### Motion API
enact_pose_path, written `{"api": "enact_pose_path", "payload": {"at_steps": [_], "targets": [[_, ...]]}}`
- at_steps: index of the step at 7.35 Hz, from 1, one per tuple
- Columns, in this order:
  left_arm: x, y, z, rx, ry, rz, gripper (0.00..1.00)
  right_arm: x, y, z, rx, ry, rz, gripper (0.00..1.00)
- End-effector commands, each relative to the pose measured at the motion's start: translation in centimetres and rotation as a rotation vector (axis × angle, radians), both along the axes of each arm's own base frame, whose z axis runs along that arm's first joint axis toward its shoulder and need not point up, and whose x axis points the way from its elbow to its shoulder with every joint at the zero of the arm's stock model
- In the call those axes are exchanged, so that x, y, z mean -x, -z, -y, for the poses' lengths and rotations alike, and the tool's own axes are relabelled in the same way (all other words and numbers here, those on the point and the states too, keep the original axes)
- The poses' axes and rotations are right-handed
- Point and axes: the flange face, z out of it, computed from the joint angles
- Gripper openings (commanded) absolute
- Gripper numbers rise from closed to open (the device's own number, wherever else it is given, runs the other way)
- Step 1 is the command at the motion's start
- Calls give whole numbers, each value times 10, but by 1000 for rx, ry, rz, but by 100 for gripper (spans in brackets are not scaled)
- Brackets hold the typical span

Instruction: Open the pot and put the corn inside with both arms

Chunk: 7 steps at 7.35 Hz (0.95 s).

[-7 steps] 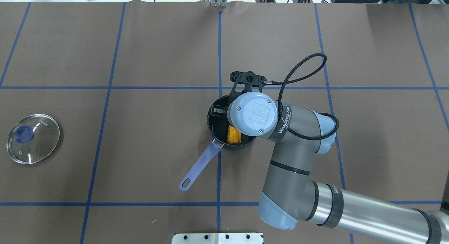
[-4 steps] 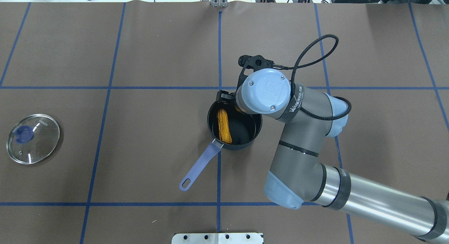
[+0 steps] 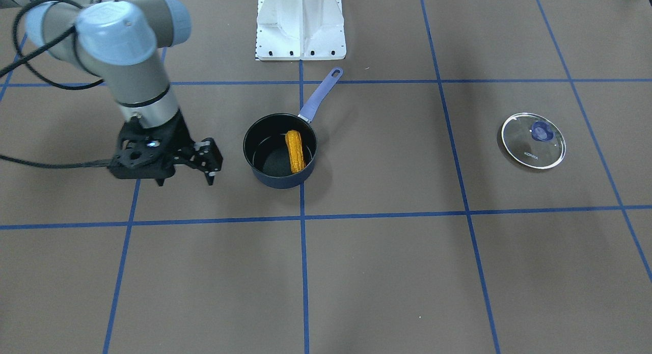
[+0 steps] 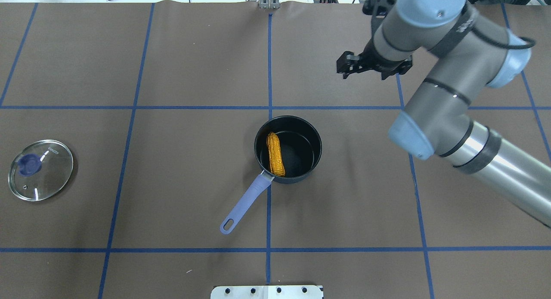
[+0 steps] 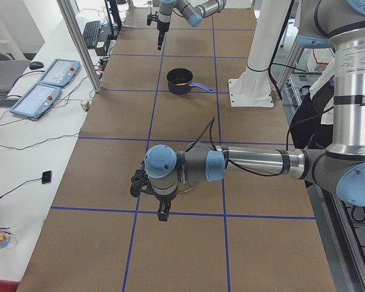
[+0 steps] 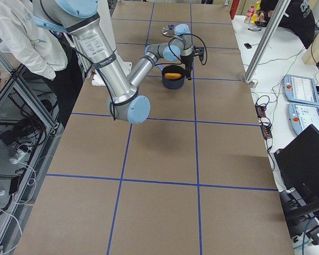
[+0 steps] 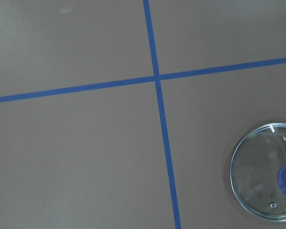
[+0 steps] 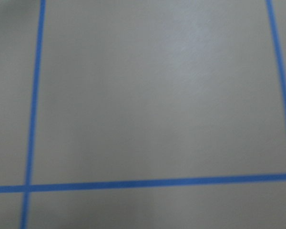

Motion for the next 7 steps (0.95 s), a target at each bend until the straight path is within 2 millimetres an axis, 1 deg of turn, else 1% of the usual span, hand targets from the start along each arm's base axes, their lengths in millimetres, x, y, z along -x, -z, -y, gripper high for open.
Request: {"api": "enact_pose_path", "payload": {"at_steps": [1, 2, 3, 4, 5, 6, 7], "targets": [[0, -5, -6, 3, -5, 6, 98, -128, -92, 44, -91, 177, -62, 100], [0, -3, -6, -1, -6, 6, 98, -182, -133, 44, -105, 218, -69, 100], [0, -3, -6, -1, -6, 6, 98, -237, -180, 32, -106, 246, -65, 100], [-1, -5, -7, 3, -9, 7, 98, -291, -228, 9, -84, 249, -48, 100], [-1, -10, -16, 1, -12, 7, 98, -325, -283, -30, -55, 259, -61, 100], [-1, -12, -18, -7, -12, 8, 98, -363, -319, -61, -41, 248, -69, 100], [-1, -12, -18, -6, -11, 8, 98, -379, -351, -90, 9, 235, -85, 100]]}}
